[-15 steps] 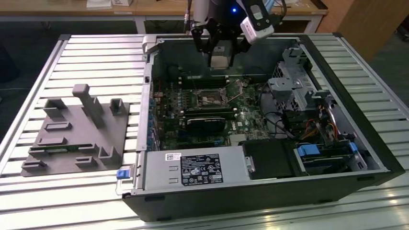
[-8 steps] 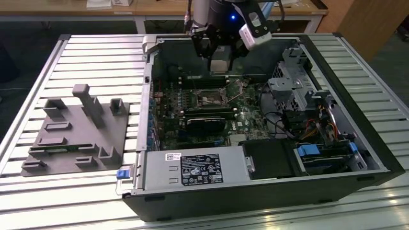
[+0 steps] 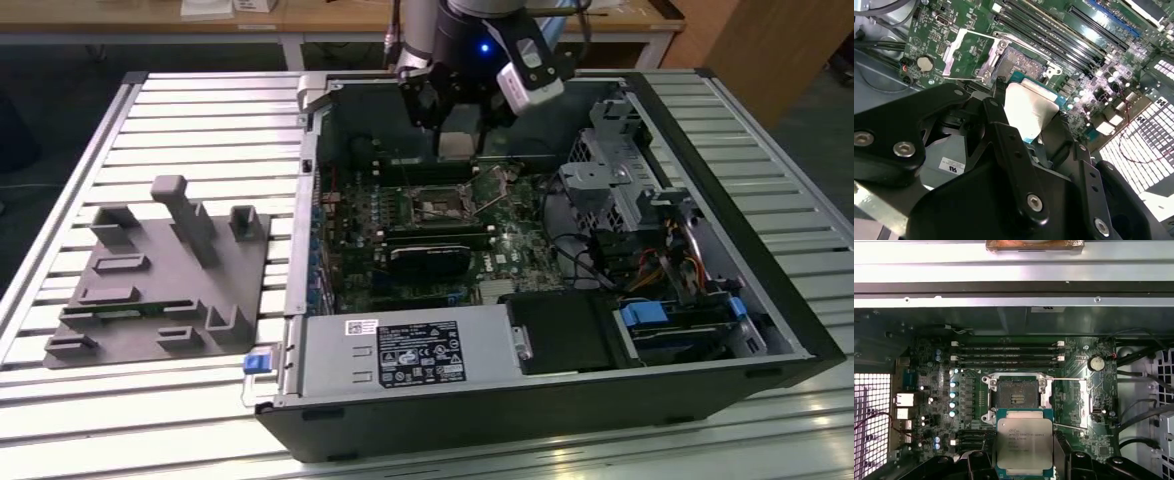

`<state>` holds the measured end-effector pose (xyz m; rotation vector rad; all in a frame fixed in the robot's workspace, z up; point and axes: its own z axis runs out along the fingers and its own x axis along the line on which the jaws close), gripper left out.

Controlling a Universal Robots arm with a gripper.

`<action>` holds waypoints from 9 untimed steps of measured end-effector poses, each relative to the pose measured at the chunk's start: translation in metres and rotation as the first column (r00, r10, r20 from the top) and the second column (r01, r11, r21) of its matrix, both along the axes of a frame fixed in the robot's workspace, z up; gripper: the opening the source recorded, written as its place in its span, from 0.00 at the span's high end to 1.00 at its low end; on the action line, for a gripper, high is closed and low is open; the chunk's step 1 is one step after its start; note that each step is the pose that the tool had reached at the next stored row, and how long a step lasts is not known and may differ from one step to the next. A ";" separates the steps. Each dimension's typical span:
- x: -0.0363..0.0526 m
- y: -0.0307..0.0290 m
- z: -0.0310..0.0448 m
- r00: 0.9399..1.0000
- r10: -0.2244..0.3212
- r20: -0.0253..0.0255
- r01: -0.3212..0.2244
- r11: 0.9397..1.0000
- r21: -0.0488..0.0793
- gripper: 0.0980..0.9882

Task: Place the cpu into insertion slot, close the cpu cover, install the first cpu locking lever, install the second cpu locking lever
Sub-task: 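Place the cpu into insertion slot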

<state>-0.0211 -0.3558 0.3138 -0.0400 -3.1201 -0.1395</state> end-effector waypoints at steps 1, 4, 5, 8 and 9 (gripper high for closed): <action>0.0000 0.0000 -0.0014 1.000 0.000 0.000 0.000 1.000 0.000 0.51; 0.0000 0.0000 -0.0052 1.000 0.000 0.000 0.000 1.000 0.000 0.51; 0.0000 0.0000 -0.0063 1.000 0.000 0.000 0.000 1.000 0.000 0.51; 0.0000 0.0000 -0.0096 1.000 0.000 0.000 0.000 1.000 0.000 0.51; 0.0000 0.0000 -0.0110 1.000 0.000 0.000 0.000 1.000 0.000 0.51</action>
